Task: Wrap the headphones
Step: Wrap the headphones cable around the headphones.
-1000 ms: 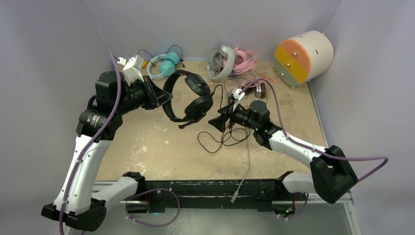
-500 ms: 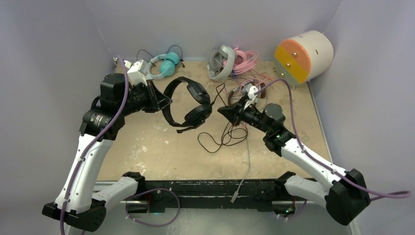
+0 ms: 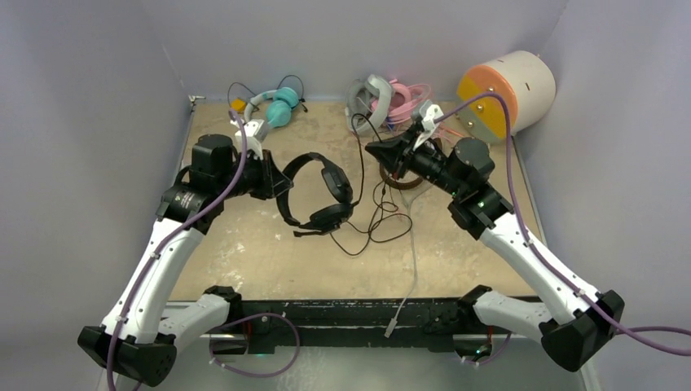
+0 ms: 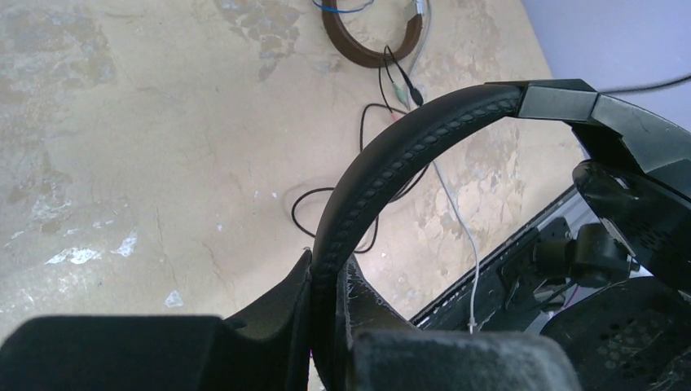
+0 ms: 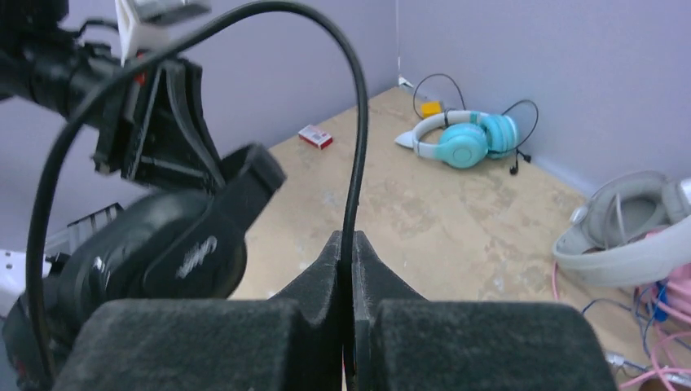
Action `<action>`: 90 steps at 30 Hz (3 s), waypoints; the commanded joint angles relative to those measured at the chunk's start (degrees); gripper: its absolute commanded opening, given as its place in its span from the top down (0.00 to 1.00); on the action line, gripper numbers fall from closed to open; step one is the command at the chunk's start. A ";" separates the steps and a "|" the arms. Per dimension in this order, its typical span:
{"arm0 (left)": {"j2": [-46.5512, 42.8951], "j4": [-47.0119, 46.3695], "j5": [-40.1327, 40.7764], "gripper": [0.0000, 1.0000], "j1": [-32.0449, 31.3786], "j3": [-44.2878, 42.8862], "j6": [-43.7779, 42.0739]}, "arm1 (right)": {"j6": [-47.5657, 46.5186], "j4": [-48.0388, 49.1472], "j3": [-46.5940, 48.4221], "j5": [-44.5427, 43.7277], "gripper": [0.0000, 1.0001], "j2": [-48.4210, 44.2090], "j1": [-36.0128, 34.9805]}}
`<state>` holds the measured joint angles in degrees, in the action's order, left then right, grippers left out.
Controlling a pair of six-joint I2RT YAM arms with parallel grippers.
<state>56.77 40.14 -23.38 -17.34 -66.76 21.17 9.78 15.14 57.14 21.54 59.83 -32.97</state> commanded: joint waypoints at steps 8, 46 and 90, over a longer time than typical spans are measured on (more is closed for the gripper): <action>-0.72 -10.58 -18.68 1.00 -4.27 1.65 -0.44 | 0.81 -8.23 16.23 3.50 1.00 15.17 -0.03; -0.42 -22.34 16.37 1.00 -9.29 -6.64 48.93 | 13.40 32.58 -12.25 10.24 0.98 22.87 -11.10; 15.09 -1.93 69.50 1.00 -10.24 1.98 51.66 | 5.13 -30.74 22.56 -2.49 1.00 21.39 -26.60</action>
<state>70.35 36.67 38.85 -26.81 -66.04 72.47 19.84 -0.73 71.00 21.69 83.59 -59.24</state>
